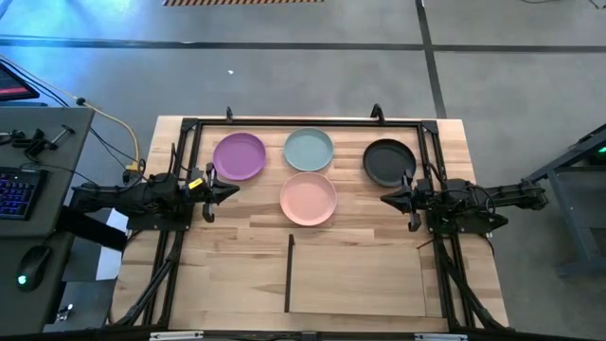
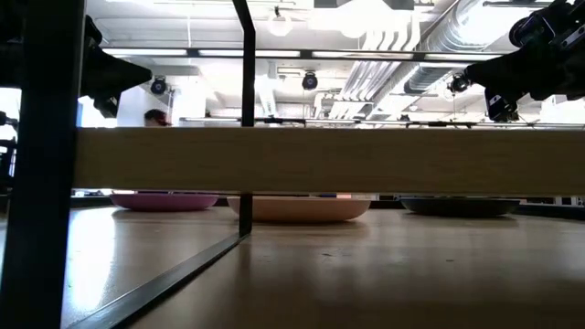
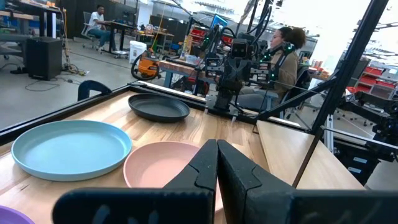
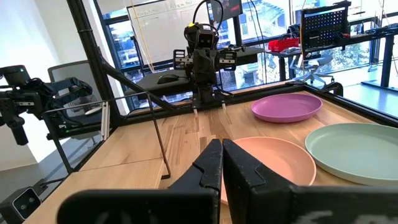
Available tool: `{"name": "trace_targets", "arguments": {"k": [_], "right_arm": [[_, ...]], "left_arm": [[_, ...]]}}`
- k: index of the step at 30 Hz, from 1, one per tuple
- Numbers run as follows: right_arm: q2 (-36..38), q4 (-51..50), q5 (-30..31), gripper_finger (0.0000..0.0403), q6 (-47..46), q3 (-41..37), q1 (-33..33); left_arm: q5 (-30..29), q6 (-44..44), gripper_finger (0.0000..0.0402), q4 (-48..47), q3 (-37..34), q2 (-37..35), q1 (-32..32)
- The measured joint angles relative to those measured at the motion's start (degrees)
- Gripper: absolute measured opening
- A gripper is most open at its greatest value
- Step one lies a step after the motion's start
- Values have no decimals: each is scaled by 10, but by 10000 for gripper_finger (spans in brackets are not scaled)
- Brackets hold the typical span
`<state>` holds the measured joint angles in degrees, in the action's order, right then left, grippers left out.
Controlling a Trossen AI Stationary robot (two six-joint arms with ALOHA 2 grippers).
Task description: Place and stack plates onto a shelf
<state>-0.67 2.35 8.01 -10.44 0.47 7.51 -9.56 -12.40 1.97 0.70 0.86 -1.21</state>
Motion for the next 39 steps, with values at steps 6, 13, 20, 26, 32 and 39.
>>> {"name": "trace_targets", "arguments": {"k": [6, 13, 20, 26, 32, 39], "right_arm": [[0, 48, 15, 0, -9, 0, 0], [0, 322, 68, 0, -88, 0, 0], [0, 350, 145, 0, -77, 3, 0], [-28, 326, 230, 0, -111, 25, -1], [-195, 165, 292, 0, -182, 142, -26], [-436, 81, 257, 15, -284, 265, -105]], "left_arm": [[0, 0, 0, 0, 0, 0, 0], [0, 0, 0, 0, 0, 0, 0], [0, 0, 0, 0, 0, 0, 0], [0, 0, 0, 0, 0, 0, 0], [0, 0, 0, 0, 0, 0, 0], [0, 0, 0, 0, 0, 0, 0]]}}
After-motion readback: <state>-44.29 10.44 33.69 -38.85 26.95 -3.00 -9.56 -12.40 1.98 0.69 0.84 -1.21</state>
